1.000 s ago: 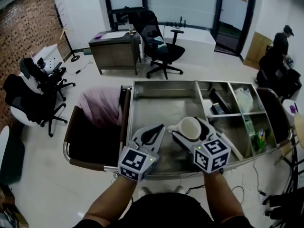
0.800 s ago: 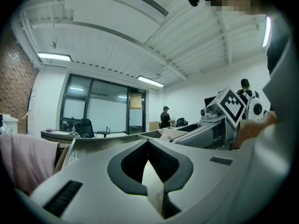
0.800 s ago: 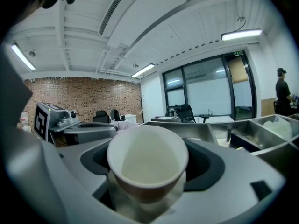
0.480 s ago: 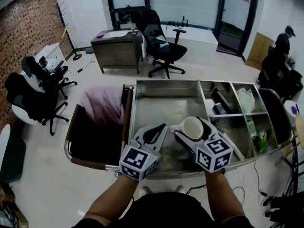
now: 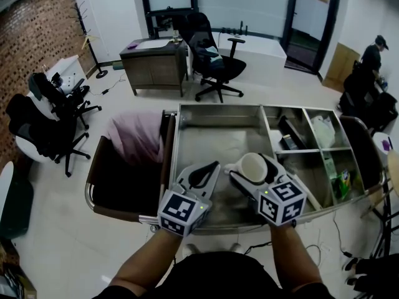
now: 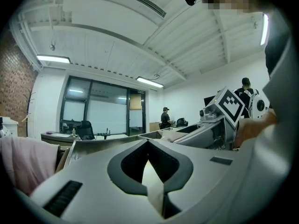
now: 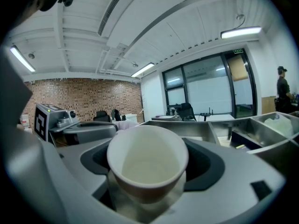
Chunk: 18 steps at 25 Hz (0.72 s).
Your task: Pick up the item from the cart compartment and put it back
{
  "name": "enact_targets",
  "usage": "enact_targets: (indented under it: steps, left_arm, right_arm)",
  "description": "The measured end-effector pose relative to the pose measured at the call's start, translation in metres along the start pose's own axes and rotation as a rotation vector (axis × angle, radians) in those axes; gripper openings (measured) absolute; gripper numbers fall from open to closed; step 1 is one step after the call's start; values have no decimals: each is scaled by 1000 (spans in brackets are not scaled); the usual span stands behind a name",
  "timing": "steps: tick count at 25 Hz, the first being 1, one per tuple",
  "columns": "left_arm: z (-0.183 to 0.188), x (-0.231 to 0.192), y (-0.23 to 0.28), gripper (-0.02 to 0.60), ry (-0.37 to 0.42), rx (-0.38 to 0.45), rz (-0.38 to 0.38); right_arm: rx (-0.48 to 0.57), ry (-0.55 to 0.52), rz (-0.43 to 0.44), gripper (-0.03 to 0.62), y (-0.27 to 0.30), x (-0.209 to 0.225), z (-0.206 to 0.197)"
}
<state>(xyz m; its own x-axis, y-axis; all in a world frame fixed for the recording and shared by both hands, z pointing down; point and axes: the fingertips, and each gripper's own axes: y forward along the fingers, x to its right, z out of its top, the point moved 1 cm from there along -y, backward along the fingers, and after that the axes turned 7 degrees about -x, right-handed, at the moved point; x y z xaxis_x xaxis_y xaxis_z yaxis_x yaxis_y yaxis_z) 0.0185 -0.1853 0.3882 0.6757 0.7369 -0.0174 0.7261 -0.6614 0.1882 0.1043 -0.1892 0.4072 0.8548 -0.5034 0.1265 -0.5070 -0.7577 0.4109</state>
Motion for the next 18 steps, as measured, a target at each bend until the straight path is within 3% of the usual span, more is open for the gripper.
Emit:
enact_targets:
  steps: [18]
  left_arm:
    - [-1, 0, 0, 0, 3, 0, 4]
  right_arm:
    - [-15, -14, -3, 456, 5, 5, 0]
